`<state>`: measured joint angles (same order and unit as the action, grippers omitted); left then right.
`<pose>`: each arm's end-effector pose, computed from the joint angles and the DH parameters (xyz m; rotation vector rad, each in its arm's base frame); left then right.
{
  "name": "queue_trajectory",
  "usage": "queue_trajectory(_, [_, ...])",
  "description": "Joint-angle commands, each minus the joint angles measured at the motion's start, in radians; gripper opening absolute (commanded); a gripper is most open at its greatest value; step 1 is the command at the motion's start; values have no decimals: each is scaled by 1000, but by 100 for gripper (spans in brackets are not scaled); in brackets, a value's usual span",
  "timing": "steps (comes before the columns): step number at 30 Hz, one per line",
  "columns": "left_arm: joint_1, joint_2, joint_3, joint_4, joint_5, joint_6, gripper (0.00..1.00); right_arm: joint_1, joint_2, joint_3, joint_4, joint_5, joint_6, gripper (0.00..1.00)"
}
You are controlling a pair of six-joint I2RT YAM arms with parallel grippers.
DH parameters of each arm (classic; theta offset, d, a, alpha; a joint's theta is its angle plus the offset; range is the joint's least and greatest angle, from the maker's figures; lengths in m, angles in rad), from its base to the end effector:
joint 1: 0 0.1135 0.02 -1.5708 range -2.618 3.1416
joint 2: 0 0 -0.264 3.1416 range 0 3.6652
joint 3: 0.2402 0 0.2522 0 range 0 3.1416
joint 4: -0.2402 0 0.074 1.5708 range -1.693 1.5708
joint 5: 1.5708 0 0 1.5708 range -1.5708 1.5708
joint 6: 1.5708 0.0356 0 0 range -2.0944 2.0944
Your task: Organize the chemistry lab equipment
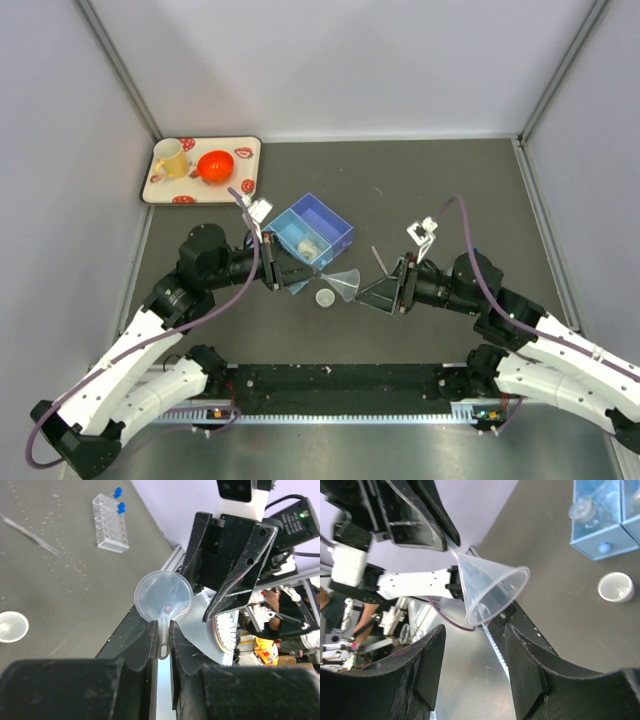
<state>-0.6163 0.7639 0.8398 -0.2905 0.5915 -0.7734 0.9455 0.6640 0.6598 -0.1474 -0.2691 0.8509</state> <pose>0.1274 -0.1146 0.3525 0.3261 1.9940 -1.4713 0.0885 0.1388 0.3188 -0.3224 1.9603 1.4921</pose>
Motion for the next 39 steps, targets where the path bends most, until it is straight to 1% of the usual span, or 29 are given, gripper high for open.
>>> queue_trajectory(1, [0,-31,-42,187,82,-86,4,10,-18,0,195,-27,74,51])
queue_trajectory(4, [0,-43,-67,205,83,-96,4,10,-3,4,230,-44,102,50])
queue_trajectory(7, [0,-49,-88,243,91,-110,4,10,11,6,262,-53,125,46])
queue_trajectory(8, [0,-55,-94,255,93,-115,4,12,13,4,270,-55,131,42])
queue_trajectory(10, [0,-63,-117,283,94,-130,5,10,20,3,273,-53,143,37])
queue_trajectory(11, [0,-69,-125,325,96,-139,5,12,22,0,279,-53,152,34])
queue_trajectory(13, [0,-69,-136,343,103,-150,6,10,23,-2,278,-53,154,30])
queue_trajectory(14, [0,-67,-136,347,106,-152,7,12,23,-2,278,-50,157,24])
queue_trajectory(16, [0,-64,-134,347,113,-152,8,12,23,4,264,-38,157,17])
queue_trajectory(17, [0,-60,-134,346,113,-152,10,10,25,7,258,-33,155,4])
queue_trajectory(18, [0,-60,-133,338,114,-149,12,12,26,11,241,-29,154,0])
queue_trajectory(19, [0,-58,-131,327,108,-145,18,10,32,23,235,-19,152,0])
queue_trajectory(20, [0,-57,-130,314,103,-139,22,12,40,27,230,-18,145,0])
queue_trajectory(21, [0,-55,-125,295,100,-124,29,10,45,32,224,-16,142,0])
queue_trajectory(22, [0,-54,-123,266,94,-118,50,10,55,46,212,-10,137,0])
queue_trajectory(23, [0,-54,-123,258,97,-103,67,10,60,49,209,-5,129,0])
queue_trajectory(24, [0,-52,-125,252,102,-95,89,10,66,55,207,-1,128,0])
queue_trajectory(25, [0,-51,-123,242,106,-84,98,10,72,61,201,16,125,0])
queue_trajectory(27, [0,-49,-101,190,94,-24,98,10,94,75,181,48,111,0])
queue_trajectory(28, [0,-49,-84,91,68,6,98,10,101,86,169,89,105,0])
queue_trajectory(29, [0,-52,-38,35,3,75,98,10,123,93,149,117,94,0])
queue_trajectory(30, [0,-54,-13,-22,-46,106,98,10,134,99,150,143,85,0])
queue_trajectory(31, [0,-63,8,-130,-89,133,98,10,146,115,117,209,76,0])
queue_trajectory(32, [0,-69,42,-165,-166,175,98,12,176,119,103,243,67,0])
queue_trajectory(33, [0,-75,53,-200,-192,189,98,9,190,123,103,266,60,0])
queue_trajectory(34, [0,-87,62,-223,-214,201,98,10,210,133,106,345,56,0])
queue_trajectory(36, [0,-106,67,-260,-251,217,98,9,268,138,135,413,50,0])
queue_trajectory(38, [0,-127,53,-274,-262,218,98,9,308,146,140,522,62,0])
queue_trajectory(39, [0,-135,50,-277,-271,220,98,9,356,149,178,553,71,0])
